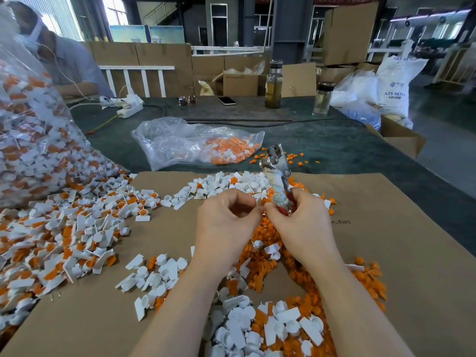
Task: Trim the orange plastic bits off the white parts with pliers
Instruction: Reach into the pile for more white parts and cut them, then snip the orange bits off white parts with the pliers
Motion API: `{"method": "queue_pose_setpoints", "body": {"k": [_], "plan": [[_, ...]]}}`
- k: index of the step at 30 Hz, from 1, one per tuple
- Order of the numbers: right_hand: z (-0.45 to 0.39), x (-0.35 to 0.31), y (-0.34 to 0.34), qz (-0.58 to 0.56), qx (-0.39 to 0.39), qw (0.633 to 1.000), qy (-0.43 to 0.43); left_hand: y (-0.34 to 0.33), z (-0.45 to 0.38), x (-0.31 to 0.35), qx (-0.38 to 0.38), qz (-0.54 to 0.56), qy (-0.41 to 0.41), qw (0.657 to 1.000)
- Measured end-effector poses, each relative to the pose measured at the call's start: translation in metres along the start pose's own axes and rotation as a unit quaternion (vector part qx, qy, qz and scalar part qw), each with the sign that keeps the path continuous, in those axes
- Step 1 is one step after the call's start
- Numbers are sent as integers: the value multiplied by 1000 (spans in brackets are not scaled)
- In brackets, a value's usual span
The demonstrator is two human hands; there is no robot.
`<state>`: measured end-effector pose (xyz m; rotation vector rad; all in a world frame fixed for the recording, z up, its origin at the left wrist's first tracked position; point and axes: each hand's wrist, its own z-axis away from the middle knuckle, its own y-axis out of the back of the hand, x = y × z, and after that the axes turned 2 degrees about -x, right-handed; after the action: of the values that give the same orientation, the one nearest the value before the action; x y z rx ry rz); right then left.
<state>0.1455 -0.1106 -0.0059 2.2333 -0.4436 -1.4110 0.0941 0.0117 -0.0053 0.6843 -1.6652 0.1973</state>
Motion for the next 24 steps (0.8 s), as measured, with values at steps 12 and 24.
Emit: {"method": "queue_pose_setpoints", "body": {"k": [12,24], "plan": [[-1,1,1,-45,-44,998,-3,-3,-2,-3,11,-18,-15,1000],[0,0,2,-81,-107,991,-14,1,-6,-7,24,-9,6,1000]]}}
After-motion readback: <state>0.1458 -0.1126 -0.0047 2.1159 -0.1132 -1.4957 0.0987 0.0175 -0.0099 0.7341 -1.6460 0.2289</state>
